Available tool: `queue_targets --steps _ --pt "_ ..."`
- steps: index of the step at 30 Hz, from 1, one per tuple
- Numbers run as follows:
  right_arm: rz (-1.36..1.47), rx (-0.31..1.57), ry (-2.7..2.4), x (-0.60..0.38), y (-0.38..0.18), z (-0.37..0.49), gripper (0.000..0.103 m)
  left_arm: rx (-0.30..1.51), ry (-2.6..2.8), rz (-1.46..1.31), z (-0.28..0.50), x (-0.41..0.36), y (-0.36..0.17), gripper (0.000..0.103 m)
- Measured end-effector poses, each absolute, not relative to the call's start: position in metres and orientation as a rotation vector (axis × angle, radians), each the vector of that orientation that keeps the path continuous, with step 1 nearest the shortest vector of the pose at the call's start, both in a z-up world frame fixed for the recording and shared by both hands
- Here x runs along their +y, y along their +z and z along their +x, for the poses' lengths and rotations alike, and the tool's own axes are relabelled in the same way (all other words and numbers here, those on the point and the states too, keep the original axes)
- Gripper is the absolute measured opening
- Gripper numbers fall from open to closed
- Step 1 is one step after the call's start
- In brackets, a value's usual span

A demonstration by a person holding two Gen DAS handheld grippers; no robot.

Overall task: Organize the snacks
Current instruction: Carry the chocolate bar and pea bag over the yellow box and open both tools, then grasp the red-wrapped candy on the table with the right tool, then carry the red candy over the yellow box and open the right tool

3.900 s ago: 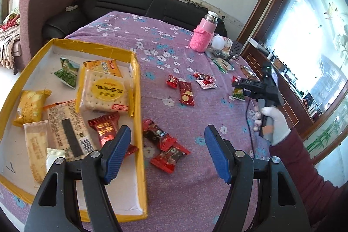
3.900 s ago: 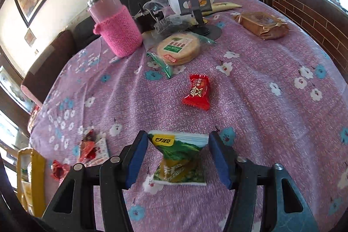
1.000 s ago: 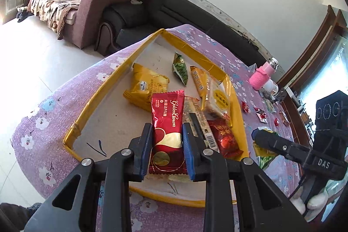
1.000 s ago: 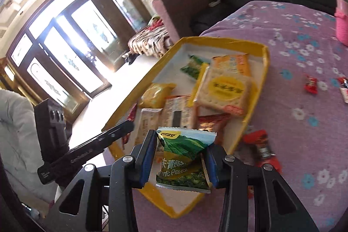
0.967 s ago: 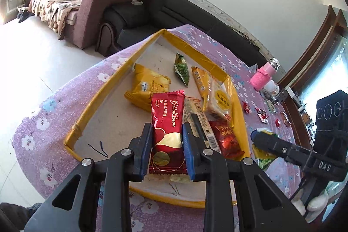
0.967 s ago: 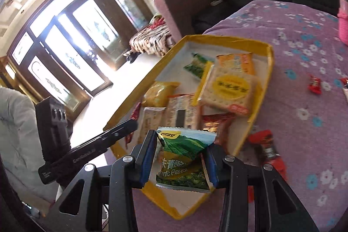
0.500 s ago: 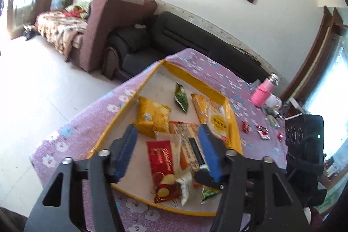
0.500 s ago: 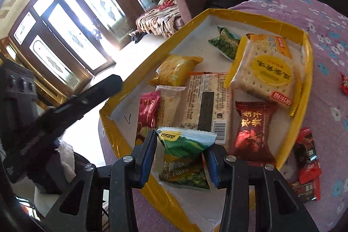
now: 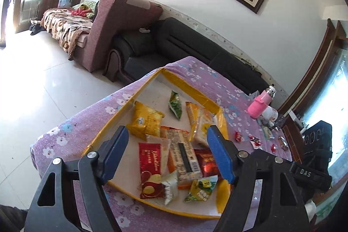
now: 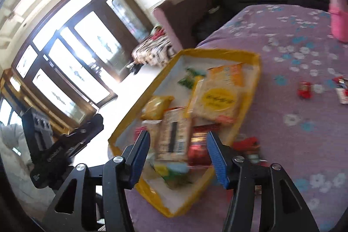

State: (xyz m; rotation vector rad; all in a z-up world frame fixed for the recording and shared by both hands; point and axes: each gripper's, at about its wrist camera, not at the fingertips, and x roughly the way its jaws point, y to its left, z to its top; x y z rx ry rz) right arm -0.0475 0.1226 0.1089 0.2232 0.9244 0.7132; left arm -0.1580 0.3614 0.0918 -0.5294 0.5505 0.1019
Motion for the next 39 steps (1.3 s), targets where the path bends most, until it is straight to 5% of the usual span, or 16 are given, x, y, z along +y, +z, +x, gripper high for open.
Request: queue_targets --steps 7,19,20,22,39 --pt "0.133 0.970 0.553 0.066 0.079 -0.049 0.058 0.584 0.027 -0.489 -0.151 0.330 0.096 0.075" --pt "-0.080 0.986 0.498 0.114 0.039 -0.034 0.055 0.608 -0.023 -0.349 -0.148 0.288 0.108 0.075" --pt "-0.096 0.987 0.501 0.119 0.037 -0.034 0.053 0.611 -0.028 -0.346 -0.148 0.286 0.107 0.075" --pt "-0.122 0.999 0.502 0.126 0.034 -0.033 0.026 0.622 -0.040 -0.331 -0.146 0.281 0.107 0.075" --pt "0.030 1.002 0.284 -0.022 0.038 -0.029 0.026 0.888 -0.372 0.010 -0.096 0.134 0.065 0.074"
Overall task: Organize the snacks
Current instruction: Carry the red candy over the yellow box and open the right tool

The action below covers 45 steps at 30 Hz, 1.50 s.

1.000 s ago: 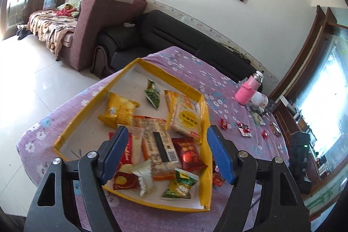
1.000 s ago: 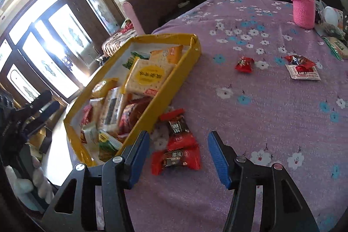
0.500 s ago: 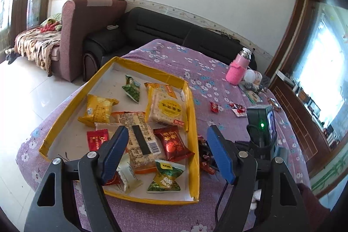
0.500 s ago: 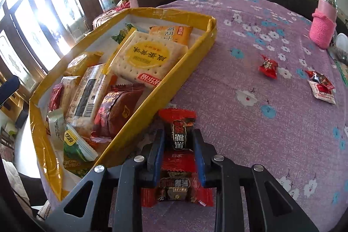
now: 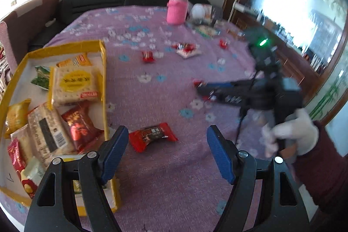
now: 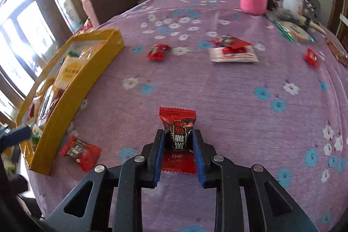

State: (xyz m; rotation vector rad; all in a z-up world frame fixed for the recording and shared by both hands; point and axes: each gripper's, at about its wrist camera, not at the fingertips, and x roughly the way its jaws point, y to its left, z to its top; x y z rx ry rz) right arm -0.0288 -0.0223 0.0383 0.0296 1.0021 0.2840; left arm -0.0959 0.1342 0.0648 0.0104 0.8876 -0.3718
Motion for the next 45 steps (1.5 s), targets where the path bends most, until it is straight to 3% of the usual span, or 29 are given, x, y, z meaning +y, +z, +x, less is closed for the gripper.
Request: queue_targets --steps 4,9,15,27,32,34,39,45 --pt "0.003 1.023 0.325 -0.026 0.041 -0.018 0.027 0.936 -0.332 0.032 -0.086 0.122 0.061 0.074" --pt "-0.169 1.004 0.411 -0.001 0.038 -0.004 0.028 0.849 -0.291 -0.024 -0.127 0.128 0.110 0.074" --pt "0.077 0.937 0.469 -0.035 0.032 -0.013 0.028 0.709 -0.103 -0.144 -0.182 0.182 0.170 0.074" --pt "0.220 0.948 0.534 -0.053 0.028 -0.007 0.029 0.592 0.141 -0.199 -0.230 0.229 0.207 0.075" --pt "0.231 0.939 0.513 -0.058 0.030 -0.007 0.035 0.585 0.123 -0.192 -0.227 0.226 0.205 0.075" --pt "0.220 0.917 0.473 -0.060 0.034 -0.009 0.045 0.588 0.107 -0.200 -0.221 0.225 0.200 0.075" --pt "0.133 0.785 0.449 -0.053 0.063 -0.025 0.045 0.588 0.016 -0.306 -0.204 0.239 0.179 0.075" --pt "-0.107 0.813 0.664 0.022 0.070 -0.065 0.044 0.631 -0.086 -0.460 -0.181 0.263 0.137 0.075"
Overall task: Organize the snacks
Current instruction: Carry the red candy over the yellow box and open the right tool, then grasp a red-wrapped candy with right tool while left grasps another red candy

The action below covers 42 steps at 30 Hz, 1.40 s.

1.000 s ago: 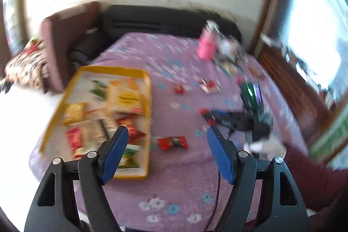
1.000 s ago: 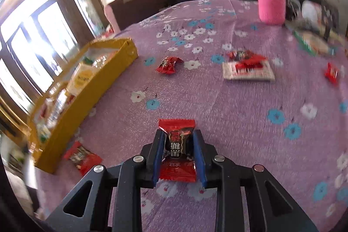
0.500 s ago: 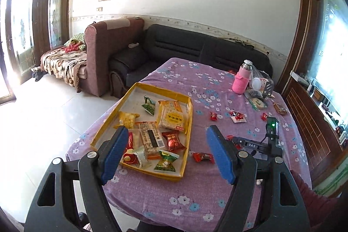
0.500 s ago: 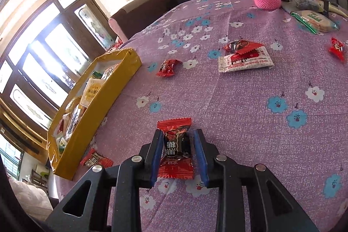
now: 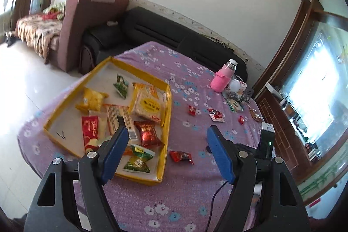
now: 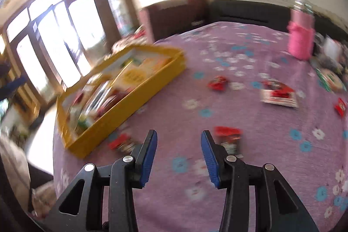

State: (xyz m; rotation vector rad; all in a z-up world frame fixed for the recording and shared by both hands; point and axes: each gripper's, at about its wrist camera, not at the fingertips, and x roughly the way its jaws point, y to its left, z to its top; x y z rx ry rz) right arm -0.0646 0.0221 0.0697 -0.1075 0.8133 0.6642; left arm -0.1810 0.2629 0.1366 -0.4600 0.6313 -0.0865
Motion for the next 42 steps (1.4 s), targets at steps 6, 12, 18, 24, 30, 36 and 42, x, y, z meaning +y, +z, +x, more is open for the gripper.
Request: queue_targets --steps 6,12,18,24,30,36,42 --pt "-0.258 0.878 0.718 0.079 0.046 -0.086 0.042 0.706 -0.154 -0.481 -0.161 0.260 0.100 0.074" --pt "-0.317 0.906 0.712 0.105 0.033 -0.078 0.038 0.735 -0.227 -0.397 -0.151 0.235 0.093 0.074" --pt "-0.203 0.944 0.609 0.092 0.036 -0.065 0.022 0.778 -0.264 -0.354 -0.145 0.213 0.087 0.074" --pt "-0.122 0.992 0.514 0.048 0.039 -0.057 0.027 0.835 -0.318 -0.309 -0.134 0.181 0.077 0.074" --pt "0.123 0.875 0.542 -0.026 0.089 -0.049 0.048 0.881 -0.353 -0.266 -0.126 0.148 0.072 0.074" --pt "0.176 0.883 0.389 -0.066 0.077 -0.025 0.050 0.924 -0.341 -0.227 -0.103 0.121 0.064 0.074" --pt "-0.015 0.951 0.399 -0.020 0.045 -0.016 0.045 0.961 -0.313 -0.210 -0.085 0.109 0.045 0.074"
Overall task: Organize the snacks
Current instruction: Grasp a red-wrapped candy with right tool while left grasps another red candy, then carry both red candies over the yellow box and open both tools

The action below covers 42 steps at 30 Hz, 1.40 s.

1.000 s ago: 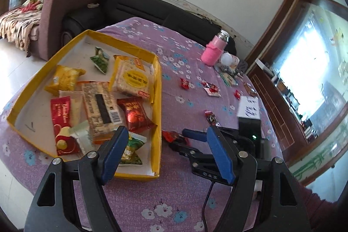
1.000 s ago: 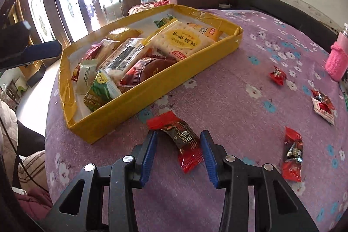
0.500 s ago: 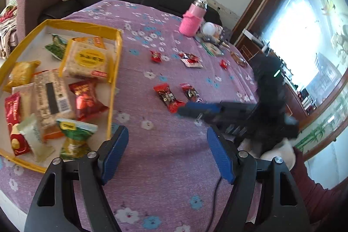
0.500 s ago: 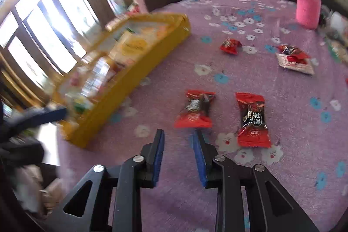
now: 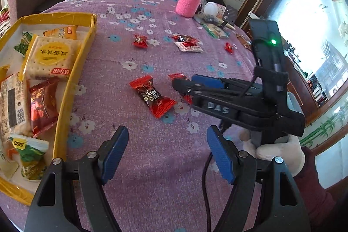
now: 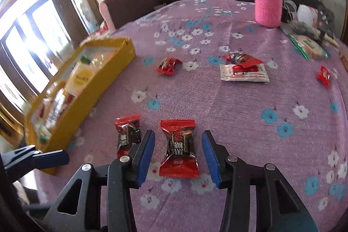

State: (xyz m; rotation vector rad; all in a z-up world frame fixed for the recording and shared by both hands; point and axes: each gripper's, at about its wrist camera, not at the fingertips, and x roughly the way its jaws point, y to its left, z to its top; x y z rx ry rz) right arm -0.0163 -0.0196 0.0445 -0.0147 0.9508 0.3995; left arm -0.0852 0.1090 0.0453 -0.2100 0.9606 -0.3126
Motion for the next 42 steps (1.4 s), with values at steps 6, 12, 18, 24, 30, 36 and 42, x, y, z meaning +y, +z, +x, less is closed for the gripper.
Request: queue_targets --steps 6,12,18,24,30,36,42 --pt "-0.110 0.938 0.326 -0.012 0.038 -0.014 0.026 0.962 -0.279 -0.201 -0.066 0.108 0.039 0.074" --pt "0.023 0.920 0.285 -0.052 0.050 -0.011 0.026 0.984 -0.240 -0.168 -0.027 0.095 0.026 0.069" --pt "0.113 0.947 0.287 -0.069 0.045 -0.005 0.026 0.957 -0.187 0.041 -0.014 0.071 0.013 0.028" --pt "0.126 0.918 0.300 -0.068 0.049 -0.010 0.026 0.942 -0.218 -0.044 -0.021 0.084 0.021 0.020" --pt "0.132 0.861 0.315 -0.064 0.058 -0.018 0.026 0.871 -0.224 -0.169 -0.050 0.124 0.050 0.020" --pt "0.188 0.877 0.324 -0.059 0.054 -0.016 0.026 0.893 -0.250 -0.144 -0.050 0.121 0.046 0.028" --pt "0.195 0.863 0.302 -0.064 0.054 -0.021 0.026 0.940 -0.289 -0.003 -0.024 0.077 0.020 0.050"
